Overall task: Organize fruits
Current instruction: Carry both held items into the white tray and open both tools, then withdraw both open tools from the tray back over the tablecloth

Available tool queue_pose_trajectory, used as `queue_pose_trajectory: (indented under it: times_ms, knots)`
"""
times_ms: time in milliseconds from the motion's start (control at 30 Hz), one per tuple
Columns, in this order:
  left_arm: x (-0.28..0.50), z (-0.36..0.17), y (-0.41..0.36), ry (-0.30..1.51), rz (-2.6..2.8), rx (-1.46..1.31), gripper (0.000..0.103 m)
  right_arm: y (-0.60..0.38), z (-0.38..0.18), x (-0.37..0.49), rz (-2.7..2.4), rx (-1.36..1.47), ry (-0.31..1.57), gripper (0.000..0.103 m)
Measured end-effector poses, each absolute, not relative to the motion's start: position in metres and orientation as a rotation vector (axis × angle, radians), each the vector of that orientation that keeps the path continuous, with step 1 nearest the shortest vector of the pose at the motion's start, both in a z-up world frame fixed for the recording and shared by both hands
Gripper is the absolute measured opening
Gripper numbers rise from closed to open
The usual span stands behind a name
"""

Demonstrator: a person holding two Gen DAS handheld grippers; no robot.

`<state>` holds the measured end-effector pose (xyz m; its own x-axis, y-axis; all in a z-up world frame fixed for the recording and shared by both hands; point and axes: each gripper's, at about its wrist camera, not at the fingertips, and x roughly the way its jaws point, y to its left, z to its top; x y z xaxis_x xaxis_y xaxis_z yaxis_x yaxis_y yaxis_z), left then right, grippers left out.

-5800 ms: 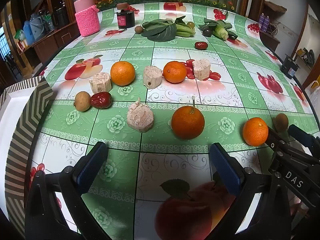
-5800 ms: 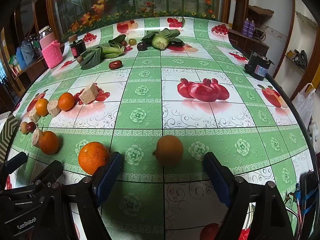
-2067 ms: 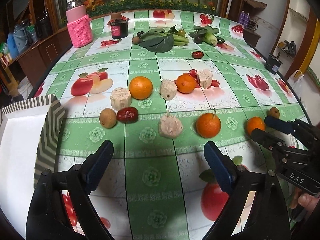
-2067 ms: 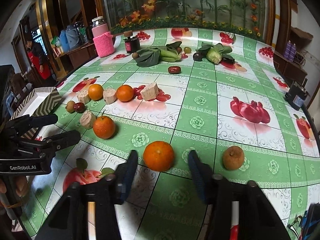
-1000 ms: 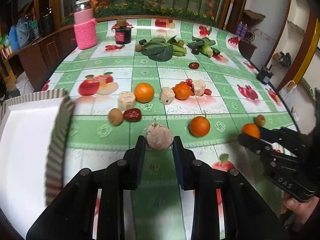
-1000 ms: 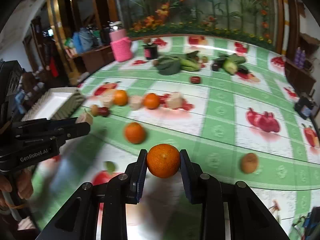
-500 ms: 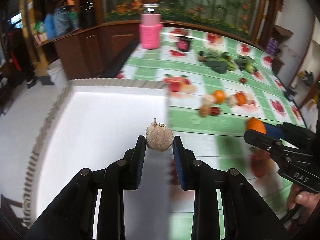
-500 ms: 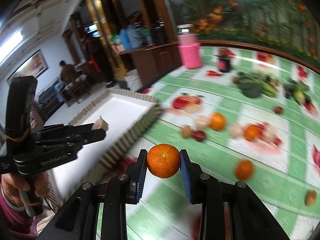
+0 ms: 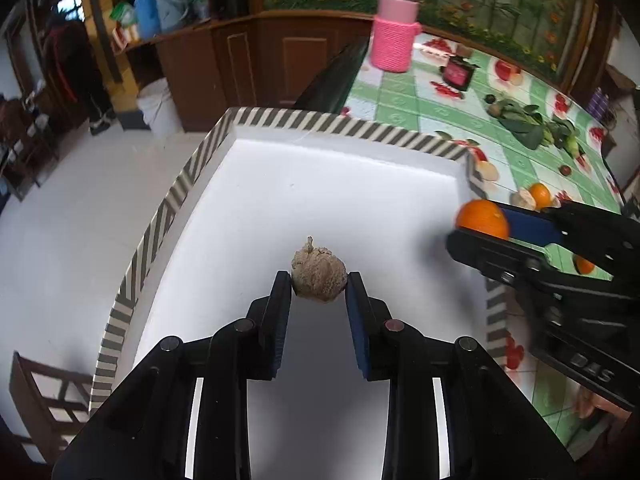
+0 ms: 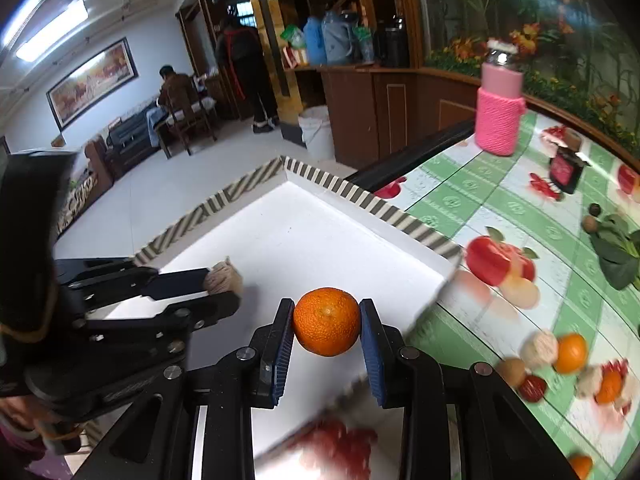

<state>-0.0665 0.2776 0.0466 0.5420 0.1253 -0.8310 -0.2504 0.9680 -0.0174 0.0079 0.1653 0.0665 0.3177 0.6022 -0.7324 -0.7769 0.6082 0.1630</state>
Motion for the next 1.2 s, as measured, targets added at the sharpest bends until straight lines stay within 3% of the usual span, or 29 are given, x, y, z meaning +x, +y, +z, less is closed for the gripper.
queue_pose_trajectory:
  times_ms: [500,633,700,767,1200]
  knots:
    - [-0.063,0.032,0.302,1.051,0.278,-0.222,0.028,0.204,0.036,0.011,0.916,-0.375,0.923,0.032]
    - [-0.066,0.032,0.304,1.047,0.294,-0.223,0.047,0.199,0.04,0.012,0.912,-0.34,0.916,0.04]
    - [-0.068,0.032,0.307,1.04,0.291,-0.24,0.048,0.195,0.043,0.011,0.91,-0.321,0.911,0.046]
    - [-0.069,0.032,0.308,1.034,0.293,-0.247,0.06,0.191,0.047,0.01,0.909,-0.309,0.907,0.046]
    - [-0.088,0.064,0.289,0.869,0.391,-0.131,0.061,0.145,0.079,-0.017,0.846,-0.265,0.798,0.046]
